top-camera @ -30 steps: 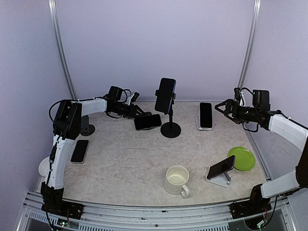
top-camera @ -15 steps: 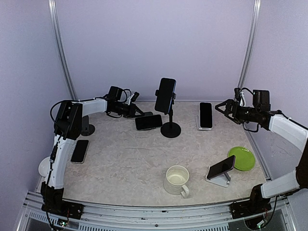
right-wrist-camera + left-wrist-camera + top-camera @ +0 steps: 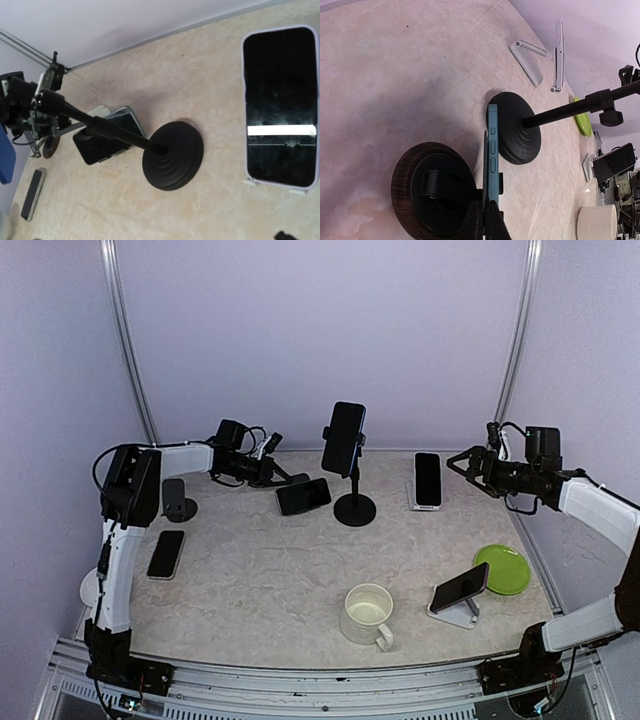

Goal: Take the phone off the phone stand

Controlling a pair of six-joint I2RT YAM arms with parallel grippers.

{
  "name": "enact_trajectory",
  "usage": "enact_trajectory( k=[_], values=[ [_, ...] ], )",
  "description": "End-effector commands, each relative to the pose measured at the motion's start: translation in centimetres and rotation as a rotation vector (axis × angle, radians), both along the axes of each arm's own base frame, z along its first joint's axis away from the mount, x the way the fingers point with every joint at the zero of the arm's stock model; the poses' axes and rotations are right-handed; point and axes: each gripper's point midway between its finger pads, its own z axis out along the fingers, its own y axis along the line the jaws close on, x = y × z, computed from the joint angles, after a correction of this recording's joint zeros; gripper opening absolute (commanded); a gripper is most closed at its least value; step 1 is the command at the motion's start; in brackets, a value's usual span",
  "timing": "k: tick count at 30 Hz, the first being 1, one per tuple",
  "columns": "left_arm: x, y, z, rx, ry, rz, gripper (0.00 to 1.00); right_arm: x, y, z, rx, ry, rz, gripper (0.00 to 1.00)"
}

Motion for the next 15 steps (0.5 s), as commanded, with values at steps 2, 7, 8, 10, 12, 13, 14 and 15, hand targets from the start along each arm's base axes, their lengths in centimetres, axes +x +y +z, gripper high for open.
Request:
enact_trajectory(
  k=[2,7,8,10,12,13,14,15],
  values=[
    [0.0,4.5,1.5,0.067,-0.028,0.048,0.00,0.1,0.6,0.6,0.024,-0.031,0.024,1.00],
    [0.0,8.7,0.1,0.106,0.016,0.120,0.00,0.2,0.8,0.6,0.035,-0.037,0.027,1.00],
    [0.0,9.4,0.0,0.113,0.017,0.133,0.00,0.2,0.8,0.6,0.036,-0.037,0.029,1.00],
    [0.3,10.7,-0.1,0.128,0.018,0.162,0.00,0.2,0.8,0.6,0.038,-0.039,0.030,1.00],
    [0.6,11.9,0.1,0.133,0.015,0.188,0.00,0.2,0.8,0.5,0.039,-0.036,0.029,1.00],
    [0.9,12.4,0.2,0.138,0.011,0.200,0.01,0.2,0.8,0.5,0.040,-0.036,0.029,1.00],
    [1.1,12.8,0.3,0.144,0.005,0.210,0.02,0.1,0.8,0.5,0.039,-0.038,0.029,1.00],
    [1.4,13.3,0.3,0.154,0.000,0.219,0.05,0.1,0.9,0.5,0.039,-0.039,0.029,1.00]
  ],
)
